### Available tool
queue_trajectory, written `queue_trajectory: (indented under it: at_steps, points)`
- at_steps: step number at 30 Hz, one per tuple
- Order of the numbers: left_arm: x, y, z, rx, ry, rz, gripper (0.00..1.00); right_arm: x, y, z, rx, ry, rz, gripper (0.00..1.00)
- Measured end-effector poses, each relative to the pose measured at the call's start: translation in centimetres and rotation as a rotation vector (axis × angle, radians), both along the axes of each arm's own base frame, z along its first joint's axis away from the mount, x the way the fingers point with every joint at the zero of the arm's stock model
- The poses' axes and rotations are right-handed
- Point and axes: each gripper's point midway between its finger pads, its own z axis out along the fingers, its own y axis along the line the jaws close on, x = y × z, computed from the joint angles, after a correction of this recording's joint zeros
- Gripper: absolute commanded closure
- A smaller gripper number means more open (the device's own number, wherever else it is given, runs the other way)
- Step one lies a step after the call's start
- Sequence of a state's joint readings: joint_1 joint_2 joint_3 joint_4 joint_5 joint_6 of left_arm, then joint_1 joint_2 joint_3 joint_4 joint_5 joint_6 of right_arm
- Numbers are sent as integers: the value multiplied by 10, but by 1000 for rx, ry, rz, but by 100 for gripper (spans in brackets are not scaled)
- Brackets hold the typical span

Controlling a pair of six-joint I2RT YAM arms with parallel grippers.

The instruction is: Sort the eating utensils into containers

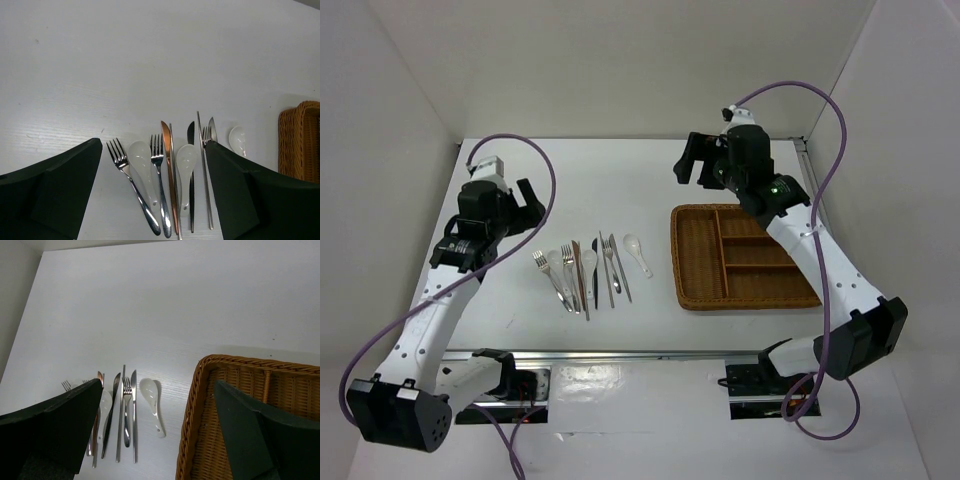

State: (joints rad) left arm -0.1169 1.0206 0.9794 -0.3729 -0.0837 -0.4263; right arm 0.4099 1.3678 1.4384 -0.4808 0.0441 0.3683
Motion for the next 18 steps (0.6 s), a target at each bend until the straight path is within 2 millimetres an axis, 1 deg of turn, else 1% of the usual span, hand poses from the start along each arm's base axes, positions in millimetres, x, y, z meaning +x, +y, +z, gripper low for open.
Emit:
queue_trajectory:
  at_steps: [3,5,7,9,11,13,15,18]
  points:
    - [-2,6,-2,-18,15,67,0,-1,-1,-5,1,21,-11,0]
    - [-7,8,-3,-23,12,77,0,-1,-3,-13,-8,55,-25,0]
    - [-14,9,-4,-38,-1,89,0,-1,-4,-25,-23,93,-34,0]
    - [-26,11,-9,-41,-12,91,0,-3,-5,-35,-36,128,-38,0]
    - [-36,7,-12,-46,-9,61,0,-6,-5,-42,-42,150,-34,0]
    - [-42,0,-14,-62,-2,19,0,-13,-5,-47,-41,163,-22,0]
    - [-45,-6,-17,-67,15,-18,0,-23,-6,-54,-37,178,-6,0]
    - [-52,-9,-29,-65,74,-38,0,-45,-7,-61,-9,188,27,0]
